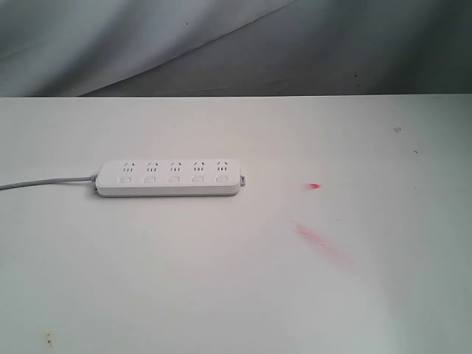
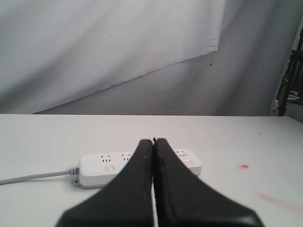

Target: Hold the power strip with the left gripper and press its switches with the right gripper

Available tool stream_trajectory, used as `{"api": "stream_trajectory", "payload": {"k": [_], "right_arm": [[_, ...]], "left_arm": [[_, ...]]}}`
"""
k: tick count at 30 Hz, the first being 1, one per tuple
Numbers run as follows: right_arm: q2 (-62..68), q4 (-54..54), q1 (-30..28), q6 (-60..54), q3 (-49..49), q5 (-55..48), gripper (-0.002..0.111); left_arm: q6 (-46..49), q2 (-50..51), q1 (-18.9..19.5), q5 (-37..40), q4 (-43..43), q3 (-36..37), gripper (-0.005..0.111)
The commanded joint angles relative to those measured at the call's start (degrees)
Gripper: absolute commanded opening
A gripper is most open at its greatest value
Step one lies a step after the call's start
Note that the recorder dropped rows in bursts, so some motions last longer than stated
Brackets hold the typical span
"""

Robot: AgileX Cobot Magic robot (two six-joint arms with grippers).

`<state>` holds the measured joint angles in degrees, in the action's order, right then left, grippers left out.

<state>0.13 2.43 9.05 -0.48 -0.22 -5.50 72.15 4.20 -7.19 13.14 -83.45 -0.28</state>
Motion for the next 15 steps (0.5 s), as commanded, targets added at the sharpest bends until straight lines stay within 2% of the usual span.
{"api": "stream_trajectory", "payload": {"k": [1, 15], "right_arm": [[-0.13, 0.21, -0.38, 0.09, 0.22, 0.82, 0.0], [-0.13, 0.21, -0.38, 0.09, 0.22, 0.82, 0.0]], "left_arm": [[0.31, -0.17, -0.27, 0.16, 0.03, 0.28, 0.0], [0.57, -0.81, -0.27, -0.09, 0.03, 0.28, 0.0]]}}
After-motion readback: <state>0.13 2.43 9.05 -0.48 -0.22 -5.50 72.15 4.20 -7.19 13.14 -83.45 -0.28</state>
